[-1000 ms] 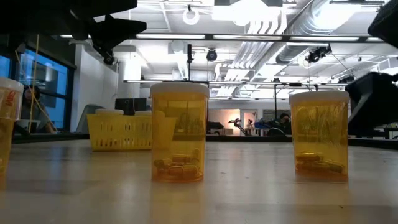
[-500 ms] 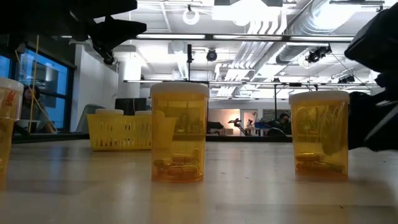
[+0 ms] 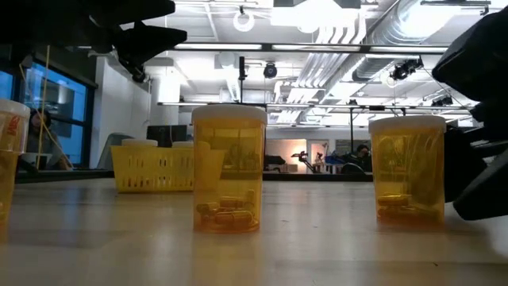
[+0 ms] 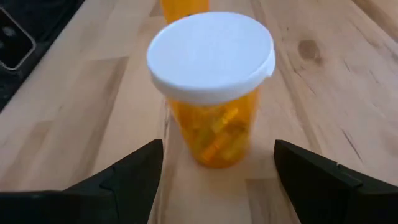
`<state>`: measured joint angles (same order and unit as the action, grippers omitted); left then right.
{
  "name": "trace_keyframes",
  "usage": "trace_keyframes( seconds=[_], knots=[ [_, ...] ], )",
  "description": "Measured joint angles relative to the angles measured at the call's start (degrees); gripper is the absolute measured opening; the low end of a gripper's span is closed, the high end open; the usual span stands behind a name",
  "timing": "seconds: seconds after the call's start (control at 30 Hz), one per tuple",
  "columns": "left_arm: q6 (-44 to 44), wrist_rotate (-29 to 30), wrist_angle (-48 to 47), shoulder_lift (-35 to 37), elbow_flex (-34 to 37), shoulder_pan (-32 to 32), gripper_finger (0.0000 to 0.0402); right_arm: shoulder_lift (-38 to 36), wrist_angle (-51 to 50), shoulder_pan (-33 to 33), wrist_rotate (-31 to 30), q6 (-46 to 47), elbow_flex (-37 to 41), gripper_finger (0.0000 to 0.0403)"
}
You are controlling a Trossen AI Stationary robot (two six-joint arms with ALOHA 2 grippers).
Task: Pick and place pill bottles into a basket
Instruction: Put the orange pill bottle into the yellow basket
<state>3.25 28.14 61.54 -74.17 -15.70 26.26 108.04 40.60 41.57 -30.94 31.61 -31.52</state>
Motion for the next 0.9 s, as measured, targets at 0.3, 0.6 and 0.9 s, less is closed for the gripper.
trace_keyframes(
  seconds=[0.3,0.6,0.9],
  knots=[
    [0.0,-0.02,0.0,0.0,0.0,0.0,0.0294,0.14,0.56,-1.52,1.27,-1.82,-0.47,0.0298],
    [0.0,-0.04,0.0,0.0,0.0,0.0,0.0294,0.14,1.68,-3.34,2.43,-2.07,-0.47,0.0298],
    [0.0,-0.15,-0.09,0.0,0.0,0.0,0.0294,0.14,1.76,-3.75,1.47,-1.7,-0.47,0.0272]
  ],
)
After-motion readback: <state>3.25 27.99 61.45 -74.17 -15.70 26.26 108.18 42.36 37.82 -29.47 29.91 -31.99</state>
